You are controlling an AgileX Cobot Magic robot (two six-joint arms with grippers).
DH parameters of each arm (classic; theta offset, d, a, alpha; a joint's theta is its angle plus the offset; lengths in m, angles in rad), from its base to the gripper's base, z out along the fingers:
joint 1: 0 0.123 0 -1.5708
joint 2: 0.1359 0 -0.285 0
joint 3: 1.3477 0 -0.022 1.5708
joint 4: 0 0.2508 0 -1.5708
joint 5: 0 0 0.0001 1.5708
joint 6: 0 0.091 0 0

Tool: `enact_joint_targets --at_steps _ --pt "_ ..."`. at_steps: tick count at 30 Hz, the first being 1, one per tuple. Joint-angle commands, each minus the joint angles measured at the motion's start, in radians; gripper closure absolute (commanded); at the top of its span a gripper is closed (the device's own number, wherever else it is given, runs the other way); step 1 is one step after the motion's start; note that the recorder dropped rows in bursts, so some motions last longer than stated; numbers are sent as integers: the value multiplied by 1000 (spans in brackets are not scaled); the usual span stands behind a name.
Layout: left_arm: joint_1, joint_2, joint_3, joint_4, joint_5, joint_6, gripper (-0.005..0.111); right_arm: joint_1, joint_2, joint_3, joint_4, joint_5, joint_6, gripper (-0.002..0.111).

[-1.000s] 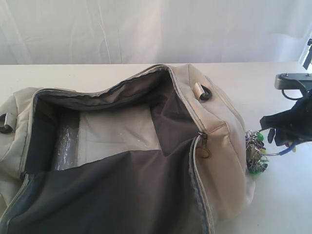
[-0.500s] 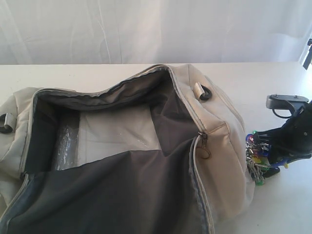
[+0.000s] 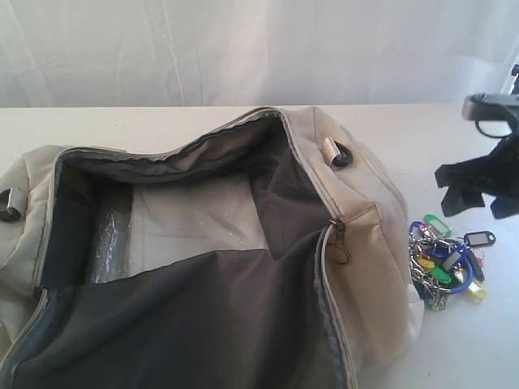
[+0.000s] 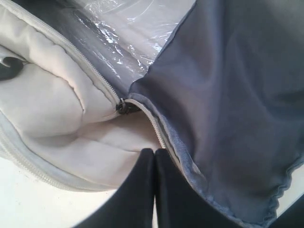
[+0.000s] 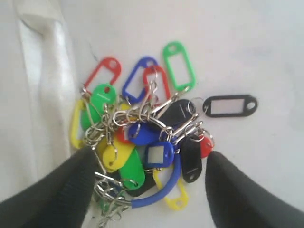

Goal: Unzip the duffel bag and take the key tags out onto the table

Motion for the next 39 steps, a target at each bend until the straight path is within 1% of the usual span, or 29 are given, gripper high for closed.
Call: enact_joint_targets --at_steps 1,6,10,15,19,24,39 --pt "1 -8 7 -17 4 -2 107 -4 -180 -13 -9 27 33 55" --pt "1 -8 7 -17 4 -2 107 -4 -349 5 25 -2 42 77" --pt "1 -8 7 -17 -3 -2 107 0 -458 83 101 -98 -36 108" --pt "1 -8 7 -17 -3 -2 107 0 -523 165 121 -192 -42 108" --pt "1 -8 7 -17 -3 -2 107 0 -528 179 159 -231 -42 108" --pt "1 -8 7 17 -18 -2 107 0 -528 179 163 -226 -42 108" --pt "1 -8 7 17 -25 -6 107 0 -528 179 163 -230 -42 108"
